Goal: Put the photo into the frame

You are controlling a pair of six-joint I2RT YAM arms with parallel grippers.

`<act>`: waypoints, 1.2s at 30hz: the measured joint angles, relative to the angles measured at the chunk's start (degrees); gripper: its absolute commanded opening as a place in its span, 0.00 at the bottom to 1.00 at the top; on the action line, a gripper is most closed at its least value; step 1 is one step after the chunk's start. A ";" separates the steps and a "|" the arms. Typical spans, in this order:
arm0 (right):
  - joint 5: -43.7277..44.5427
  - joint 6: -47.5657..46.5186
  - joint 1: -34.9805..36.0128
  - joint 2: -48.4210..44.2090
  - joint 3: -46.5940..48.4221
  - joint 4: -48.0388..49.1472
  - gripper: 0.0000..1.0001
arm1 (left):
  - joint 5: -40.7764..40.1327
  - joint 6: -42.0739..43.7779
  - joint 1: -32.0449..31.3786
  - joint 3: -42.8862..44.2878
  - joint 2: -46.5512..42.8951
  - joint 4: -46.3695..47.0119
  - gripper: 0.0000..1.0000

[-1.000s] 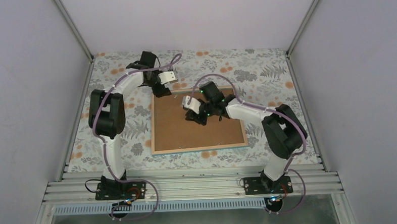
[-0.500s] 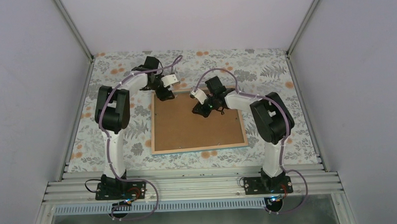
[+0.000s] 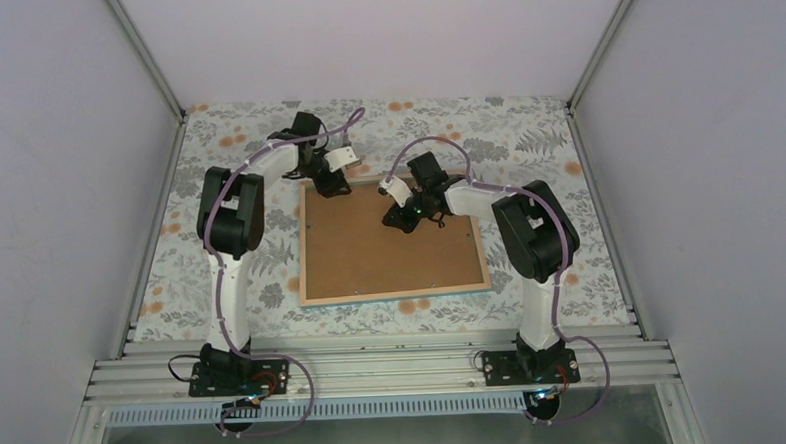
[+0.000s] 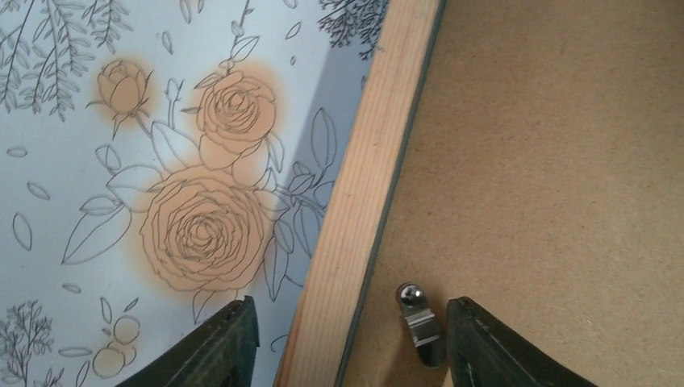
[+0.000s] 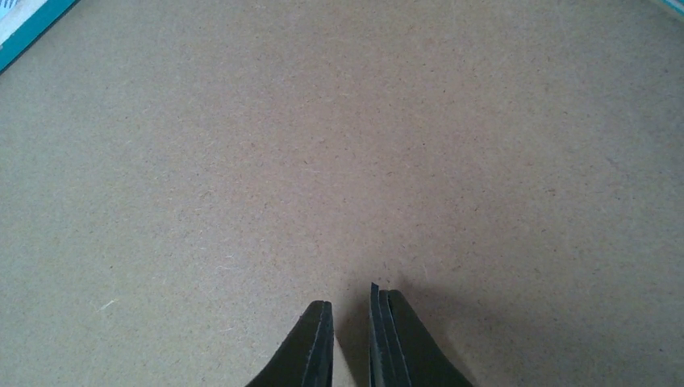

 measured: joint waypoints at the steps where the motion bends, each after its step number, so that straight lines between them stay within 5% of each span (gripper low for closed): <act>1: 0.02 0.00 -0.02 0.00 0.00 0.00 0.13 | -0.11 0.11 0.00 0.00 0.00 -0.09 0.50; 7: 0.13 -0.04 -0.02 0.00 -0.04 0.00 0.13 | -1.44 1.86 -0.02 0.35 0.00 0.04 0.31; 14: 0.15 -0.04 -0.02 0.00 -0.04 -0.02 0.13 | -3.37 5.79 -0.50 0.44 -0.07 0.46 0.24; 23: 0.17 -0.09 -0.02 0.00 -0.04 -0.02 0.13 | -5.33 7.58 -1.46 -0.90 -0.92 2.21 0.25; 30: 0.09 -0.07 -0.02 0.00 -0.04 -0.13 0.13 | -4.85 4.92 -1.57 -1.09 -1.07 3.15 0.34; 36: -1.11 -0.02 -0.48 -0.39 0.04 -1.09 0.28 | -0.98 2.91 -0.81 -0.90 -1.03 0.87 0.43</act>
